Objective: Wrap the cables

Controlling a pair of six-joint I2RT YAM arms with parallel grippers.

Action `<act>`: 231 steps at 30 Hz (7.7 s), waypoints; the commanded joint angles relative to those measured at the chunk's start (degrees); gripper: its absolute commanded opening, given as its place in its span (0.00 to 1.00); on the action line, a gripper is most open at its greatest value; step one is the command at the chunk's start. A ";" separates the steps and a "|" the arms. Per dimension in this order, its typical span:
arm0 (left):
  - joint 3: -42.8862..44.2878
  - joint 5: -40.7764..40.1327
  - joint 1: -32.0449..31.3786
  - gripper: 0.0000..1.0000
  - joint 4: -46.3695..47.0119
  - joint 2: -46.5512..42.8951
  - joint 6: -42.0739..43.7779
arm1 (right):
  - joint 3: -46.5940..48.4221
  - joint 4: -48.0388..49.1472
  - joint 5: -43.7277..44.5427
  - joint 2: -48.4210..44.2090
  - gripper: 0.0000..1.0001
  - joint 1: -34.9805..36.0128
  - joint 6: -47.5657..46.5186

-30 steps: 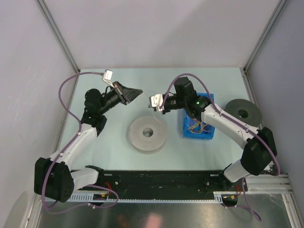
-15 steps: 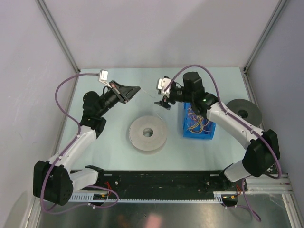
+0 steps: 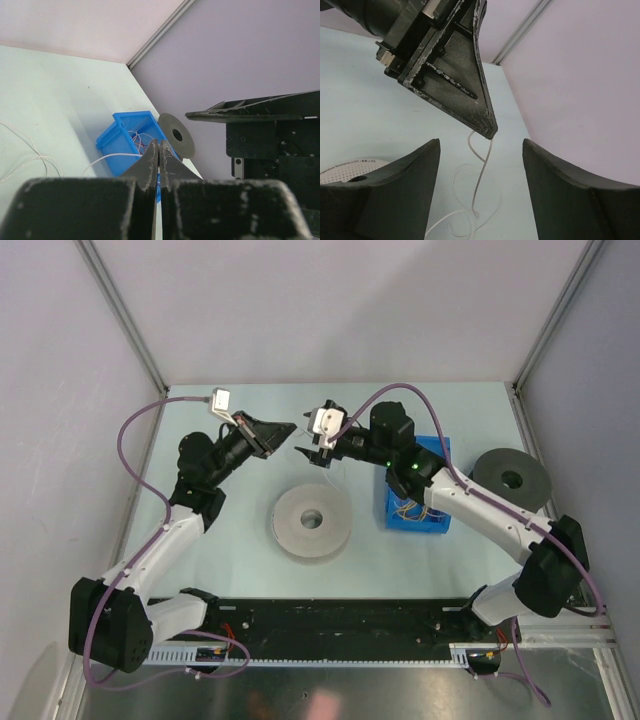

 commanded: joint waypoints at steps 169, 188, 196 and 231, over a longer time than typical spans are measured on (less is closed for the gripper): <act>5.67 26.75 1.27 0.89 -55.53 -4.74 95.62 | -20.72 8.15 0.16 -2.06 0.00 5.54 18.04; 7.91 33.43 -0.33 0.51 -54.80 1.66 91.77 | -21.50 9.64 1.71 -0.66 0.00 6.66 18.69; 8.02 33.68 -1.48 0.44 -54.72 2.32 91.18 | -21.51 10.08 2.46 0.33 0.00 7.19 18.75; 6.70 30.76 -1.83 0.01 -54.61 2.82 93.59 | -21.51 11.00 6.15 1.69 0.00 6.45 20.75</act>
